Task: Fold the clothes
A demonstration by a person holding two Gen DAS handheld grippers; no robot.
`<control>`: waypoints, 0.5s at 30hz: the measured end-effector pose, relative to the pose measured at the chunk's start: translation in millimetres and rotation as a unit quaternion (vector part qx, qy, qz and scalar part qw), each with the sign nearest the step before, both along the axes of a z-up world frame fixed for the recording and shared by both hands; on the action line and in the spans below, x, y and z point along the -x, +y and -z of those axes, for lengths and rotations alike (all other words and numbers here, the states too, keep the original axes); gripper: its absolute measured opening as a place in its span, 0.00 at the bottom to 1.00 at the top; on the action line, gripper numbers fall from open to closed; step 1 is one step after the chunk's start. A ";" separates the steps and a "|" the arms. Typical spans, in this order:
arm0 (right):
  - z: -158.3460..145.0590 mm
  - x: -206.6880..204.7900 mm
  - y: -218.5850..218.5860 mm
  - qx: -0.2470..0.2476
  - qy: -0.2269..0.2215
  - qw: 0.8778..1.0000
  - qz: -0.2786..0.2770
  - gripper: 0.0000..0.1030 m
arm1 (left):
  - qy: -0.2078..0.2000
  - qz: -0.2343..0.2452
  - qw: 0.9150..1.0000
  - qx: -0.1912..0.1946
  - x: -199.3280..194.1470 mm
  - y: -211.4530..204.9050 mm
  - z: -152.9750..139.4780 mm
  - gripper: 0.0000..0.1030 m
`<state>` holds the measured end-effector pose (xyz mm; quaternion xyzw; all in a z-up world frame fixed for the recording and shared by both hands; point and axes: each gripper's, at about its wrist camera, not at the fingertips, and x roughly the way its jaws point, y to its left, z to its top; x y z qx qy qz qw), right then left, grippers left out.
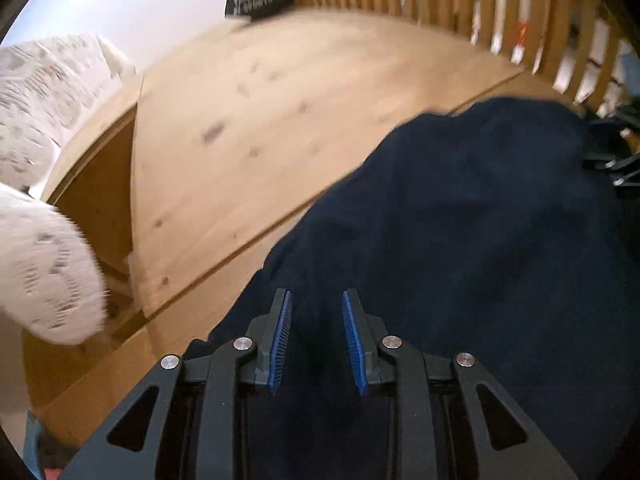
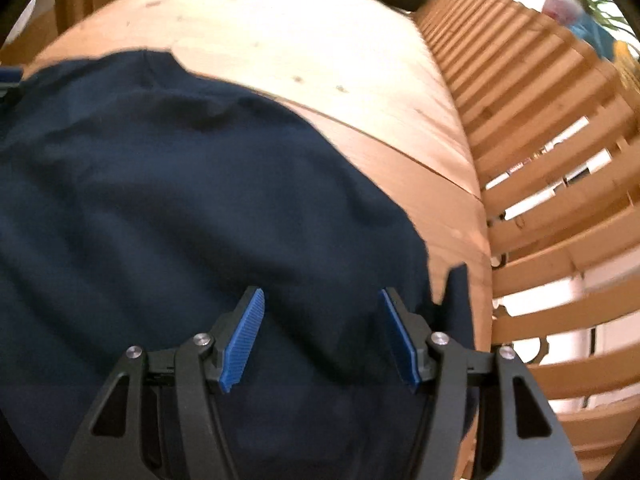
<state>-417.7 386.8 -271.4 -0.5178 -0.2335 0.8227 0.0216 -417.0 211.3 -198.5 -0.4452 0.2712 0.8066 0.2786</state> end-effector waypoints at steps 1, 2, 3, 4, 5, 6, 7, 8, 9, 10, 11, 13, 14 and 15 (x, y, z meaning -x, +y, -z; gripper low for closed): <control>0.4 3.6 1.6 0.002 -0.001 1.000 0.001 0.56 | -0.004 -0.004 1.000 0.007 3.7 0.0 5.9 0.27; -0.2 7.1 5.0 0.010 -0.001 1.000 0.006 0.56 | -0.005 -0.015 1.000 0.014 8.9 -5.5 10.3 0.28; -0.6 10.7 5.6 0.019 -0.001 1.000 0.008 0.56 | -0.004 -0.032 0.999 0.017 14.2 -16.7 12.1 0.33; -0.9 14.3 4.2 0.030 -0.001 1.000 0.008 0.56 | -0.007 -0.041 0.999 0.016 17.3 -26.5 12.8 0.35; -1.1 17.9 2.8 0.040 0.000 0.999 0.008 0.56 | -0.007 -0.050 0.999 0.014 19.4 -37.1 13.5 0.38; -1.4 21.4 1.3 0.050 0.000 0.999 0.007 0.56 | -0.006 -0.057 0.998 0.014 20.5 -48.6 14.2 0.40; -2.1 24.8 -1.1 0.055 0.002 0.998 0.006 0.56 | -0.004 -0.066 0.998 0.016 21.5 -60.6 14.8 0.40; -3.0 27.9 -4.2 0.055 0.005 0.998 0.003 0.56 | -0.002 -0.072 0.997 0.022 22.0 -69.5 15.3 0.40; -2.0 29.9 -9.1 0.057 0.003 0.998 0.000 0.56 | -0.001 -0.075 0.997 0.030 22.3 -74.4 15.8 0.40; -0.7 30.8 -13.1 0.060 -0.002 0.998 -0.003 0.58 | 0.003 -0.078 0.996 0.037 22.1 -77.8 14.9 0.40; -0.3 31.8 -14.8 0.061 -0.011 0.998 -0.006 0.58 | 0.009 -0.081 0.996 0.043 21.5 -79.4 12.3 0.39; -0.7 36.1 -15.3 0.022 -0.036 0.999 -0.007 0.58 | 0.019 -0.084 0.996 0.039 16.0 -79.7 4.3 0.34; 0.2 39.1 -12.5 -0.027 -0.035 0.999 0.006 0.58 | 0.024 -0.080 0.996 0.025 13.6 -75.4 -2.6 0.34; -2.5 42.6 -6.4 -0.046 -0.030 0.998 0.021 0.58 | 0.025 -0.072 0.997 0.009 10.0 -69.1 -8.5 0.34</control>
